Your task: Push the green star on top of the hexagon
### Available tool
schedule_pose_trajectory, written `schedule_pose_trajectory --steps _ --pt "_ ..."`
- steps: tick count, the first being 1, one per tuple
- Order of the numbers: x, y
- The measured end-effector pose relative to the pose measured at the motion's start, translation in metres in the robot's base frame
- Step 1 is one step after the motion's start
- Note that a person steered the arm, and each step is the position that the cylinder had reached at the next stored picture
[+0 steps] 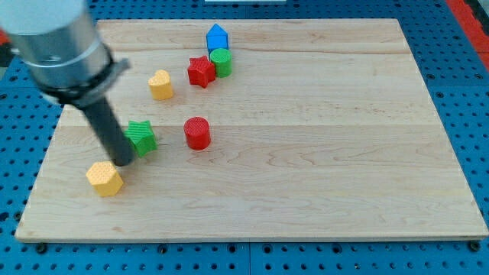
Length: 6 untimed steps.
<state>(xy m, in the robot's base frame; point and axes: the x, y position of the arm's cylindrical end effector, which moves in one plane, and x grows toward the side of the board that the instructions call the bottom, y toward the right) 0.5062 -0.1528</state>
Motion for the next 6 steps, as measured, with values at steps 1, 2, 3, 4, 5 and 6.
schedule_pose_trajectory --steps 1,2,3,4,5,6 --pt "-0.012 0.054" --pt "-0.04 0.069" --pt "-0.063 0.045" --pt "-0.029 0.022" --pt "-0.014 0.007" --pt "-0.029 0.037"
